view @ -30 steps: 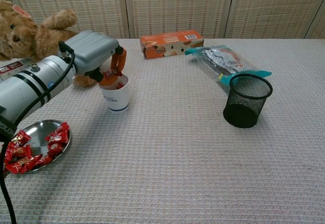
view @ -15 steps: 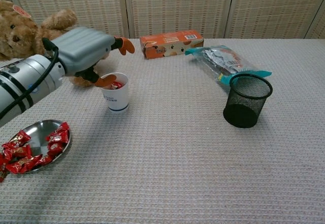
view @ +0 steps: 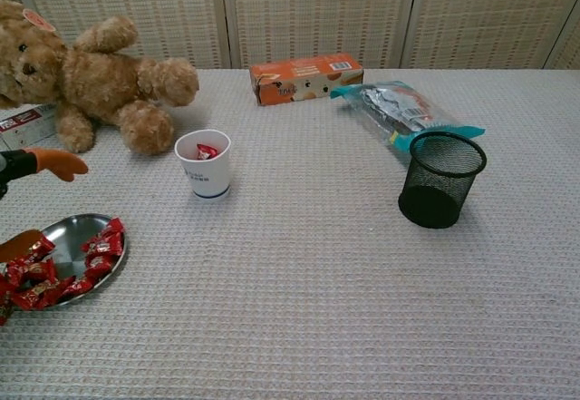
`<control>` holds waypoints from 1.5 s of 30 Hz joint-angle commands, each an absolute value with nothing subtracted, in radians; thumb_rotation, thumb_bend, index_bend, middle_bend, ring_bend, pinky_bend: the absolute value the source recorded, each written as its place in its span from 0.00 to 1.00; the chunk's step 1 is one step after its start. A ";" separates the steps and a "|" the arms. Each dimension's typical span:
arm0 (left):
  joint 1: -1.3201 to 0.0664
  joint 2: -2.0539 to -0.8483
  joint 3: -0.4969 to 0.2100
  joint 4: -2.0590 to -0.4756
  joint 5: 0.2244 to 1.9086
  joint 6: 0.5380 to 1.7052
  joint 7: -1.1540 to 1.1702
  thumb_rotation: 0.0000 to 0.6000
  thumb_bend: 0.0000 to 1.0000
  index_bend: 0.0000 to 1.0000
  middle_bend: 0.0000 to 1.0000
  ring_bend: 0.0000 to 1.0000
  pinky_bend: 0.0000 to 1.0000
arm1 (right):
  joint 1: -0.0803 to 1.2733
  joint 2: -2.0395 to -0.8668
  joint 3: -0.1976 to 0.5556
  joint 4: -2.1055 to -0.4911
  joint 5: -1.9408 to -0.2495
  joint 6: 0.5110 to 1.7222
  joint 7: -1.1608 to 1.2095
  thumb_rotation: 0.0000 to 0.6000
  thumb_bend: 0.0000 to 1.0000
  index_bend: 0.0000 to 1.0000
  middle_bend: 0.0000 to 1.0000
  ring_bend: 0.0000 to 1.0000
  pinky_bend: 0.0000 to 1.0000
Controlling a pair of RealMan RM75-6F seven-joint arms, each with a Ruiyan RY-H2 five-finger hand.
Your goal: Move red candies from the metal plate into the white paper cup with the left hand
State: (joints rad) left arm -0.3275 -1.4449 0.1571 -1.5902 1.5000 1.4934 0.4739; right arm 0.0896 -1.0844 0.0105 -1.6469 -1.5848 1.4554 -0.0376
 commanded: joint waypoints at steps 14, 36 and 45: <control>-0.163 -1.507 0.174 -1.451 1.466 1.488 0.348 1.00 0.38 0.07 0.14 0.82 1.00 | 0.092 -1.088 0.002 -1.651 -1.599 1.452 -0.049 1.00 0.04 0.00 0.00 0.00 0.00; -0.152 -1.609 0.072 -1.370 1.430 1.404 0.372 1.00 0.37 0.06 0.11 0.82 1.00 | 0.093 -1.088 0.001 -1.651 -1.598 1.450 -0.050 1.00 0.04 0.00 0.00 0.00 0.00; -0.127 -1.602 0.062 -1.351 1.412 1.409 0.391 1.00 0.37 0.07 0.12 0.82 1.00 | 0.092 -1.089 0.002 -1.651 -1.594 1.452 -0.053 1.00 0.04 0.00 0.00 0.00 0.00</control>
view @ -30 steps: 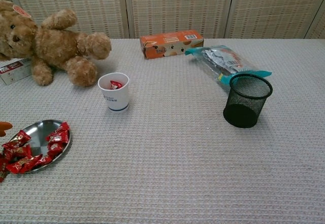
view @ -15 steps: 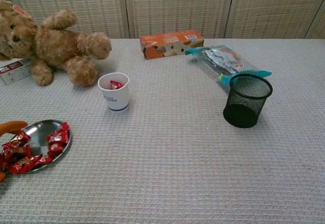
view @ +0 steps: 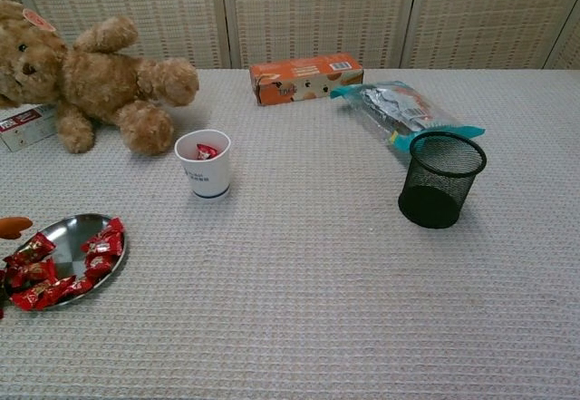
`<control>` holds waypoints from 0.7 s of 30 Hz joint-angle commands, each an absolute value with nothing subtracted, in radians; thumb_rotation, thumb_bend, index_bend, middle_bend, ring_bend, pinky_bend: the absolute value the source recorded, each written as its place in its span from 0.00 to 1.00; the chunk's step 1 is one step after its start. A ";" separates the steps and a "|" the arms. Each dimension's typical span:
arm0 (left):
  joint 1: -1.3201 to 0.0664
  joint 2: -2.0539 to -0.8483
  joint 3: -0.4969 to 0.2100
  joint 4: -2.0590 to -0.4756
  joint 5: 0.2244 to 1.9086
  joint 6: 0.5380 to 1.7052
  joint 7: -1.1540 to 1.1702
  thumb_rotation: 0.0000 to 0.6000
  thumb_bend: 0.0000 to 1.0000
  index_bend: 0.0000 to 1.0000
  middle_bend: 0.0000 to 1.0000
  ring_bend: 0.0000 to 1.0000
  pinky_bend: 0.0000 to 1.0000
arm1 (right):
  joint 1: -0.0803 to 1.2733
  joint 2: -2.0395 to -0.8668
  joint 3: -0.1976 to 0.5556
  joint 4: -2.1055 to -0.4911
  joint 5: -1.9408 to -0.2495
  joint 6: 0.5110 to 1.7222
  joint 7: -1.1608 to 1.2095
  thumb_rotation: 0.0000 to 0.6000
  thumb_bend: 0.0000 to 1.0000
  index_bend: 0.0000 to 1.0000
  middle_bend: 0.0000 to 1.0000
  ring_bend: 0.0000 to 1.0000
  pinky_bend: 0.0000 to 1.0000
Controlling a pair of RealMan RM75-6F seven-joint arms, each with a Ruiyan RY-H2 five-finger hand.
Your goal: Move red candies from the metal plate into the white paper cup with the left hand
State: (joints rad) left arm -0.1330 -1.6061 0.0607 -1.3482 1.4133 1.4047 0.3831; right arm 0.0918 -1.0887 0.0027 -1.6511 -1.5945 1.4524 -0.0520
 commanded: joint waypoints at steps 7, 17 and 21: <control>-0.111 -1.599 0.057 -1.345 1.422 1.432 0.401 1.00 0.37 0.08 0.15 0.82 1.00 | 0.093 -1.089 0.002 -1.653 -1.595 1.450 -0.055 1.00 0.04 0.00 0.00 0.00 0.00; -0.113 -1.604 0.041 -1.327 1.409 1.403 0.392 1.00 0.37 0.14 0.22 0.82 1.00 | 0.091 -1.089 0.001 -1.653 -1.596 1.454 -0.054 1.00 0.04 0.00 0.00 0.00 0.00; -0.111 -1.604 0.037 -1.321 1.402 1.394 0.395 1.00 0.37 0.17 0.24 0.82 1.00 | 0.091 -1.089 0.001 -1.653 -1.595 1.452 -0.054 1.00 0.04 0.00 0.00 0.00 0.00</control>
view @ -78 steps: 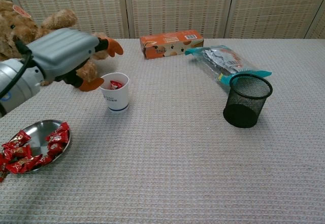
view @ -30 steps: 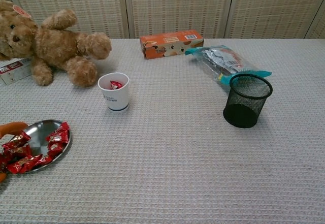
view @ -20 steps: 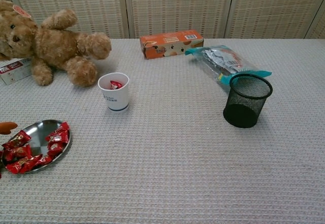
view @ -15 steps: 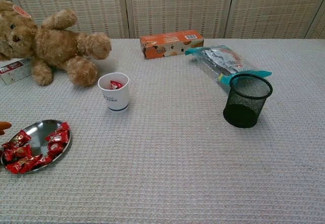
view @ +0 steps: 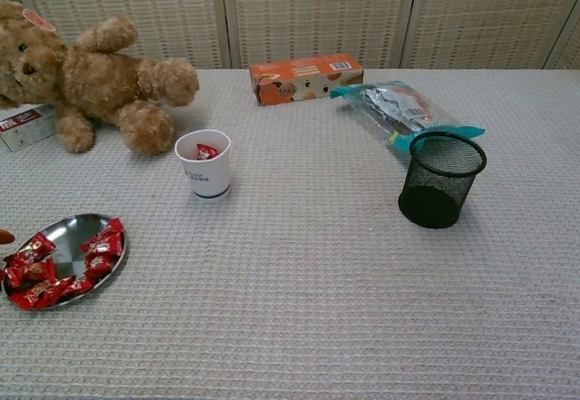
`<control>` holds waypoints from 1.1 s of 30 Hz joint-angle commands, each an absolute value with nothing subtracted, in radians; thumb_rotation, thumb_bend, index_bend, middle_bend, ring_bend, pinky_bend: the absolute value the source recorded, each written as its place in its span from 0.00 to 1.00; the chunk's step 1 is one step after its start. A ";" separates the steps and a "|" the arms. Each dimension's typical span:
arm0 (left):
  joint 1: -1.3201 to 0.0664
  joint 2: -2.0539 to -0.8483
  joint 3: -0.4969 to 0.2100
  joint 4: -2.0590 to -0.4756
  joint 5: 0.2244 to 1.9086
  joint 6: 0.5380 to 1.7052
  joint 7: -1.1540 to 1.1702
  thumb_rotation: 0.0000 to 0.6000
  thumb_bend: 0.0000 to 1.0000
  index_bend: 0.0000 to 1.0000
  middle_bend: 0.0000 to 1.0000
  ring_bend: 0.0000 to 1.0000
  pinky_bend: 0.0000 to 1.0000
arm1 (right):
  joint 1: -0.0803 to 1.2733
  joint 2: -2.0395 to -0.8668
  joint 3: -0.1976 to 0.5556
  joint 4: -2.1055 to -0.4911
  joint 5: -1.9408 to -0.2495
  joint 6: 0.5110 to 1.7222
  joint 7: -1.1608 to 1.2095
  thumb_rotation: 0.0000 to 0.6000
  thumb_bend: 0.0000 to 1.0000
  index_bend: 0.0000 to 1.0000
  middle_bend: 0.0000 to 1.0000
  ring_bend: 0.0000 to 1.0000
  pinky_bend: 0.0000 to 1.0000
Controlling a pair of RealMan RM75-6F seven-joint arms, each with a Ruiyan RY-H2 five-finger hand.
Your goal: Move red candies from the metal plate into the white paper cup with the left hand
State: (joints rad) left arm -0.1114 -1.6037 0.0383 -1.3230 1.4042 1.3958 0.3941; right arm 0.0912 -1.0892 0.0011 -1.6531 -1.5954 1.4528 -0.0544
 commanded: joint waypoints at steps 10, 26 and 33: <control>-0.103 -1.594 0.038 -1.322 1.399 1.382 0.394 1.00 0.37 0.22 0.24 0.82 1.00 | 0.094 -1.089 0.000 -1.654 -1.595 1.446 -0.055 1.00 0.04 0.00 0.00 0.00 0.00; -0.091 -1.592 0.039 -1.299 1.383 1.363 0.423 1.00 0.37 0.29 0.31 0.82 1.00 | 0.095 -1.084 -0.004 -1.657 -1.600 1.443 -0.046 1.00 0.04 0.00 0.00 0.00 0.00; -0.084 -1.579 0.047 -1.309 1.383 1.358 0.439 1.00 0.37 0.30 0.31 0.82 1.00 | 0.096 -1.085 -0.005 -1.657 -1.600 1.440 -0.048 1.00 0.04 0.00 0.00 0.00 0.00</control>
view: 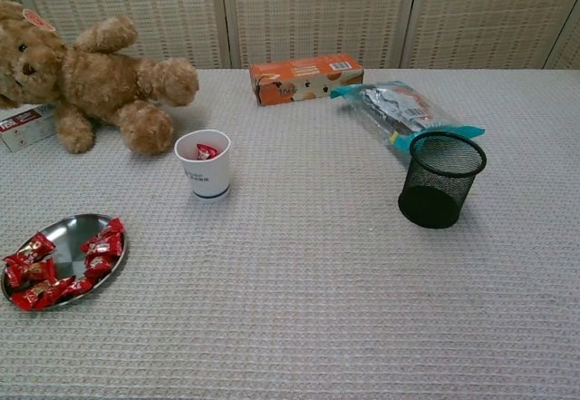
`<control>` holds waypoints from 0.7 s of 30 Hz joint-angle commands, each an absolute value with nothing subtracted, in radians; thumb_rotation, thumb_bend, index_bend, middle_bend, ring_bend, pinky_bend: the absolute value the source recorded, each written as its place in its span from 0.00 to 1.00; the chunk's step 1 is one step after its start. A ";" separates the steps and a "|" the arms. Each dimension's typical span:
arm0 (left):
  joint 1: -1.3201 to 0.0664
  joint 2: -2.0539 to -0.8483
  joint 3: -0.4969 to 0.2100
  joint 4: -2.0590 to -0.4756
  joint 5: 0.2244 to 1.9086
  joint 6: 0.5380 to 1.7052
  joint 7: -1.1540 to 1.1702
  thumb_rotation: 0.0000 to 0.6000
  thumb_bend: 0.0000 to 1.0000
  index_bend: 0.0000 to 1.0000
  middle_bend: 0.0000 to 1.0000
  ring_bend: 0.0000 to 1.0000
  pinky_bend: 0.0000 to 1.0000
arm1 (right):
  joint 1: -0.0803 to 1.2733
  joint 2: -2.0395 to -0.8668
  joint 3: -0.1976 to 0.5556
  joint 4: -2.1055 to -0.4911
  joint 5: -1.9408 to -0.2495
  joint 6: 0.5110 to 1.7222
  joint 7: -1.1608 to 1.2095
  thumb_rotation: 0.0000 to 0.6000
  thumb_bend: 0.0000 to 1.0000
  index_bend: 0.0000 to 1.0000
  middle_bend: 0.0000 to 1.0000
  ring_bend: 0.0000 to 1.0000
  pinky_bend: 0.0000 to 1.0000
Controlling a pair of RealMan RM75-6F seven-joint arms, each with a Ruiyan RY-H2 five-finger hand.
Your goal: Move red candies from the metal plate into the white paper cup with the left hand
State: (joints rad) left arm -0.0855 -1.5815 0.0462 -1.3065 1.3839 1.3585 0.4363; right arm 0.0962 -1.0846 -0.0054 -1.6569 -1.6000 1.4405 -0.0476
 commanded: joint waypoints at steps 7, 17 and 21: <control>-0.081 -1.570 0.048 -1.311 1.377 1.354 0.471 1.00 0.37 0.36 0.38 0.82 1.00 | 0.099 -1.087 -0.006 -1.657 -1.598 1.434 -0.052 1.00 0.04 0.00 0.00 0.00 0.00; -0.079 -1.573 0.051 -1.297 1.390 1.359 0.492 1.00 0.38 0.55 0.58 0.82 1.00 | 0.099 -1.086 -0.007 -1.659 -1.597 1.433 -0.054 1.00 0.04 0.00 0.00 0.00 0.00; -0.076 -1.579 0.050 -1.286 1.405 1.378 0.495 1.00 0.39 0.60 0.63 0.82 1.00 | 0.099 -1.085 -0.007 -1.661 -1.596 1.432 -0.054 1.00 0.04 0.00 0.00 0.00 0.00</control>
